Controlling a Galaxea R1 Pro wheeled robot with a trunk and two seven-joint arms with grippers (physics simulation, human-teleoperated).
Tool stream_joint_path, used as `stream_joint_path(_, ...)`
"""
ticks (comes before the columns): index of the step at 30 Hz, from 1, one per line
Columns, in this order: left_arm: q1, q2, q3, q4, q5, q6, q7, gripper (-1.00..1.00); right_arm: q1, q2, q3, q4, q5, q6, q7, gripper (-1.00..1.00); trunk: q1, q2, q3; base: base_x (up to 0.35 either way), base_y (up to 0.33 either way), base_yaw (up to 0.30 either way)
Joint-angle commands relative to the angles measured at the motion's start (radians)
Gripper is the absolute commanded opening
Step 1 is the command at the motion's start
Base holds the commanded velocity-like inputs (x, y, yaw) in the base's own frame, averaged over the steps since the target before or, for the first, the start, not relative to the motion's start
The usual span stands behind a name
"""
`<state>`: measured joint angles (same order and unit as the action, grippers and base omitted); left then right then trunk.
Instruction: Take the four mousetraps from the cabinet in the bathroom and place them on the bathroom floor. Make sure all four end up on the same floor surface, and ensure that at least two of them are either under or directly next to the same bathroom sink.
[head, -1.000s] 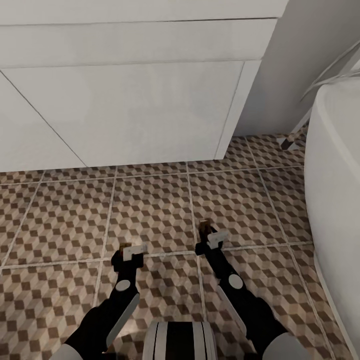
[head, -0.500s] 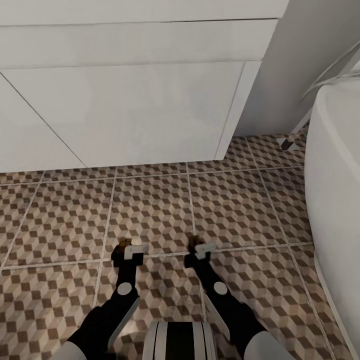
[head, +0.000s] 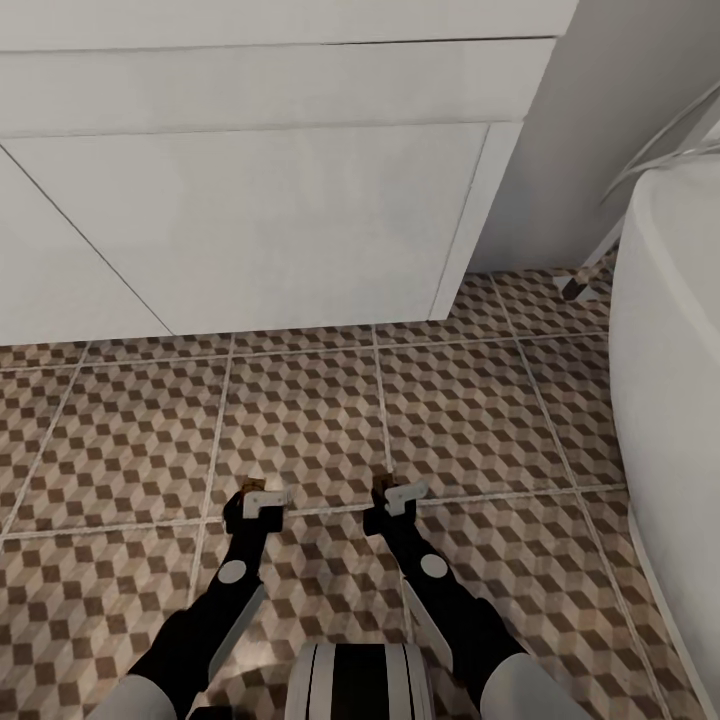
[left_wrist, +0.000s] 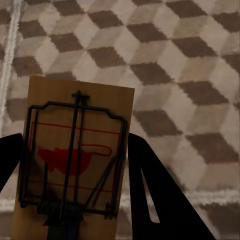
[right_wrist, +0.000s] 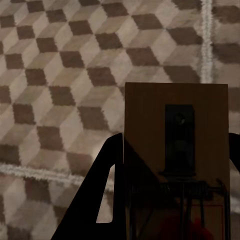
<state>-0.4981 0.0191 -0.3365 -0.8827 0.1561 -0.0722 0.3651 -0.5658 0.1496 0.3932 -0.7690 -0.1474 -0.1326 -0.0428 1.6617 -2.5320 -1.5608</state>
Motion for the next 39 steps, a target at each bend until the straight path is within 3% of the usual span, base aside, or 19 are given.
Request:
stream_joint_path(1,0.000,-0.001,0.003,0.008,-0.003,-0.003,-0.005,-1.00,0.000,0.000,0.000,0.000,-0.001,0.001,0.002,-1.00,0.000,0.000,0.000,0.013,0.000,0.000)
stream_joint_path(28,0.000,-0.021,0.018,0.043,0.009,-0.021,-0.015,-1.00,0.001,-0.002,0.000,-0.004,-0.003,-0.002,0.006,-1.00,0.000,0.000,0.000,0.302,0.000,0.000)
stream_joint_path(39,0.000,-0.025,0.018,0.089,0.006,-0.065,-0.004,-1.00,0.004,-0.006,0.002,-0.036,-0.001,-0.003,0.006,-1.00,0.000,0.000,0.000,0.066,0.000,0.000)
